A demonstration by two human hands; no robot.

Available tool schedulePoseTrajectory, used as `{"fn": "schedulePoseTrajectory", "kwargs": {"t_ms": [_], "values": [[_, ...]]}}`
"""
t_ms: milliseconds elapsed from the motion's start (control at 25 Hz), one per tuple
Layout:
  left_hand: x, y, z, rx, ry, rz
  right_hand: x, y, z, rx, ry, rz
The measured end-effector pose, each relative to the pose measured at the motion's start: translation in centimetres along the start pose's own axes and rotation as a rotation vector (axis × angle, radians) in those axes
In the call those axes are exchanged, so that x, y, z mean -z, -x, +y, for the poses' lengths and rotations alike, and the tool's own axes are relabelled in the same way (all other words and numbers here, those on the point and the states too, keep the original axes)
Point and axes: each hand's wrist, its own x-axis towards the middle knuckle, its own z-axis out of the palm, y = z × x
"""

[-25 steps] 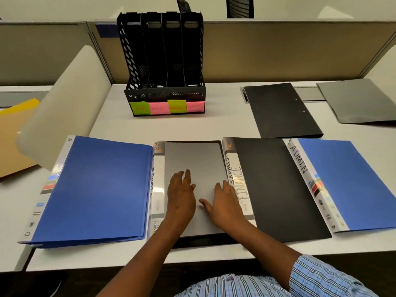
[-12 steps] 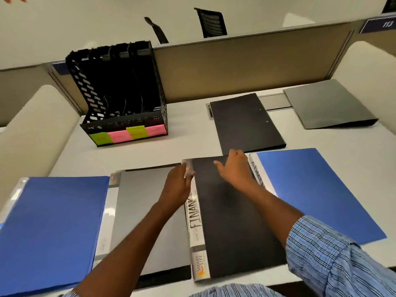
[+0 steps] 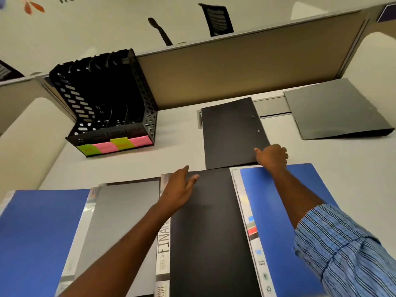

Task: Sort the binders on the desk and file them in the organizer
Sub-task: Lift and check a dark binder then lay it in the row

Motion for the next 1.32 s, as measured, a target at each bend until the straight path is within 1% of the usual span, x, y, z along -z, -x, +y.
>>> {"fn": "schedulePoseTrajectory", "kwargs": {"t_ms": [200,320,400,520,600,760,920,1200,1320], "values": [[-0.9,-1.2,2.0,0.010,0.002,0.016,-0.1,-1.5,0.8,0.012,0.136,-0.073],[-1.2,-1.7,2.5,0.023,0.001,0.026,0.1,-1.9,0.3,-0.014,0.150,-0.106],[-1.5,-2.1,2.9,0.030,0.004,0.013,0.1,-2.1,0.1,-0.063,0.130,-0.115],[-2.0,-2.6,3.7,0.034,-0.007,0.003,-0.1,-2.6,-0.2,-0.115,0.020,-0.085],[-2.3,-2.8,4.1,0.025,-0.018,-0.002,-0.4,-2.8,-0.8,-0.094,-0.050,-0.037],[-2.9,-2.9,4.0,0.035,-0.030,-0.057,-1.5,-1.9,-1.7,-0.029,0.015,0.001],[-3.4,-3.9,3.2,0.011,-0.072,-0.101,-2.7,-1.5,-2.1,-0.035,0.156,0.002],[-4.5,-9.1,3.0,-0.012,-0.223,-0.196,-3.3,-2.4,-2.9,-0.104,0.149,0.020],[-5.4,-10.9,2.8,0.007,-0.242,-0.241,-3.4,-2.8,-2.9,-0.120,0.134,0.024]]}}
